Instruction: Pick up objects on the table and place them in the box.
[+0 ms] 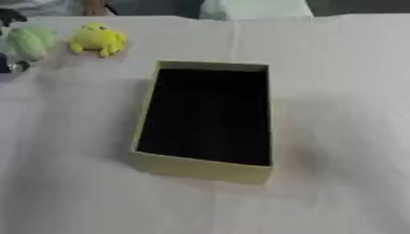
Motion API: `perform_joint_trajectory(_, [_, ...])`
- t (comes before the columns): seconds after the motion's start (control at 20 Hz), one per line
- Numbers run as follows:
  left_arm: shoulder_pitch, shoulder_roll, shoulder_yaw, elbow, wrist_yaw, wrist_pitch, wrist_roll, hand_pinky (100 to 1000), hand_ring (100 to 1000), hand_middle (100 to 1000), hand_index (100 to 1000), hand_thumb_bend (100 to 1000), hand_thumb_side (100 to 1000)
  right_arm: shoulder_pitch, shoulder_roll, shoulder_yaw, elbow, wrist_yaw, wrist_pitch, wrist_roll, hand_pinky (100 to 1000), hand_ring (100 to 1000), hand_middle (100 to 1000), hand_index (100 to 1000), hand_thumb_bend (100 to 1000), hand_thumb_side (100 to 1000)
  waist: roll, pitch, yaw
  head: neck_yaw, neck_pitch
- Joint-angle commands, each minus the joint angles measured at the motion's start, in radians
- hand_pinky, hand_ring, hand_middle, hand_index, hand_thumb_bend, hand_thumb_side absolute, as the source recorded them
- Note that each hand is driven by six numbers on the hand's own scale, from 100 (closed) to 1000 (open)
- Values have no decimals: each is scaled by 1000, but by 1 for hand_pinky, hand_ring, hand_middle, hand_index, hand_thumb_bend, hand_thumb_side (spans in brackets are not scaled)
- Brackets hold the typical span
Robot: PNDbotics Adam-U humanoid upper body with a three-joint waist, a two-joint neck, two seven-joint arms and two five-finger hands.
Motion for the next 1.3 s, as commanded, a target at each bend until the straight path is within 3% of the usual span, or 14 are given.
perform_joint_trajectory(0.05, [-25, 45, 14, -11, -3, -4, -16, 868, 904, 988, 979, 414, 100, -9, -32, -13, -16, 6, 1, -6, 765, 719, 682, 777, 147, 998, -3, -19, 0, 7, -14])
perform_joint_trajectory(1.2, [-54, 81, 29, -23, -75, 5, -17, 865, 877, 949, 967, 432, 100, 0, -40, -13, -16, 11, 1, -11, 763, 716, 679, 776, 153, 997, -1, -16, -7, 26, -37])
perform_joint_trajectory(1.3, [-52, 81, 32, -20, -75, 11, -18, 872, 883, 908, 940, 450, 100, -2, -40, -14, -16, 11, 1, -12, 762, 714, 677, 776, 156, 998, -2, -5, -13, 34, -49])
